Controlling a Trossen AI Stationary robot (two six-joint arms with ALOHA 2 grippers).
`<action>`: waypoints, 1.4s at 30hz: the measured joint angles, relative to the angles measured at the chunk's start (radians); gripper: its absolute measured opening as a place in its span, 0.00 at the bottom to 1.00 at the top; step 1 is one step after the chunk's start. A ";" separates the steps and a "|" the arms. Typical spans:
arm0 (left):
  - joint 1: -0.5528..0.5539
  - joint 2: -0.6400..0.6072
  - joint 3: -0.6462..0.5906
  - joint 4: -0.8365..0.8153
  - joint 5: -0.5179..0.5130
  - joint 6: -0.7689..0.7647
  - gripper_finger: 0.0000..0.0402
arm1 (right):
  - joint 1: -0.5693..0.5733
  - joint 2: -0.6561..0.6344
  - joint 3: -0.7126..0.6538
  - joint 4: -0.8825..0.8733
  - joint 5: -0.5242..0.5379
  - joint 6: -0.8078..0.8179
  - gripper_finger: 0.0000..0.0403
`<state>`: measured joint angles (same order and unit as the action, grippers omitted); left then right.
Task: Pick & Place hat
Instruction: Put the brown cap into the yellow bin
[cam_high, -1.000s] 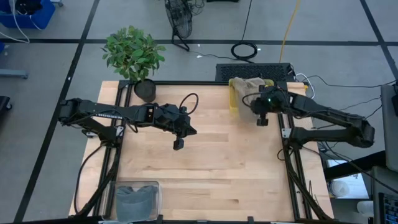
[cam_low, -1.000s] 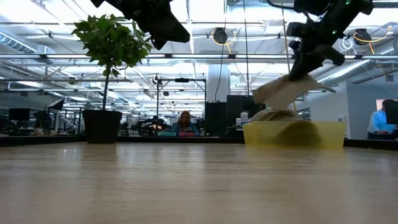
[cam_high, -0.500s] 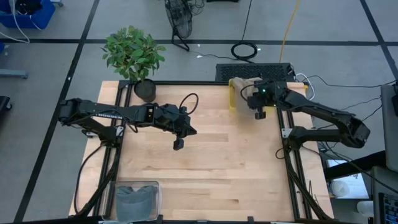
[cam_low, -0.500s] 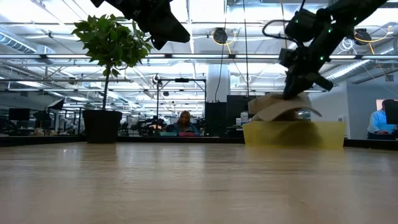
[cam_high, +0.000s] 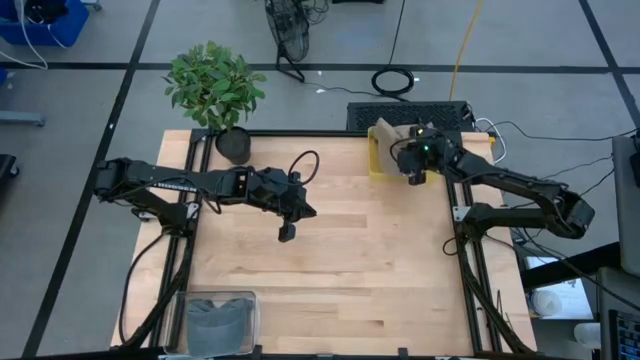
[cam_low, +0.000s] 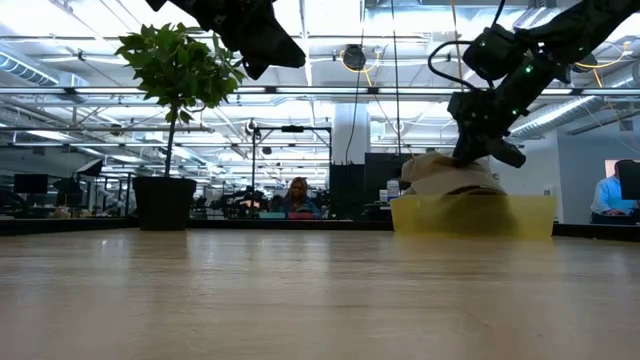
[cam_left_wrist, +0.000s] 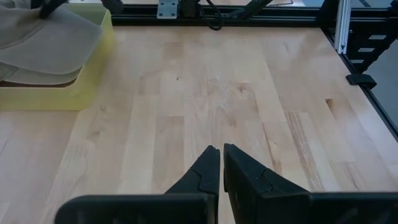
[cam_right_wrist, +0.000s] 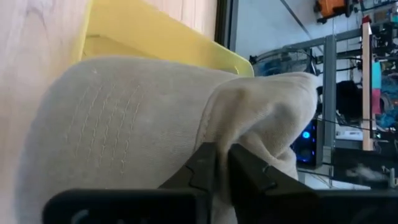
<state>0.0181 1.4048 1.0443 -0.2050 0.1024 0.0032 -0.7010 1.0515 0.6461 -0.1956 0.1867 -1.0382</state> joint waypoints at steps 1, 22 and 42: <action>0.000 0.000 0.000 0.000 0.000 -0.001 0.06 | 0.000 0.000 -0.004 0.003 0.005 -0.004 0.09; 0.000 0.000 0.000 -0.001 0.000 -0.004 0.06 | 0.109 -0.154 -0.013 0.119 0.085 0.410 0.43; 0.000 0.000 0.000 0.022 0.000 -0.005 0.06 | 0.169 -0.105 -0.078 -0.026 0.274 1.271 0.23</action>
<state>0.0181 1.4051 1.0447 -0.1834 0.1020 -0.0020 -0.5324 0.9469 0.5684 -0.2212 0.4608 0.2323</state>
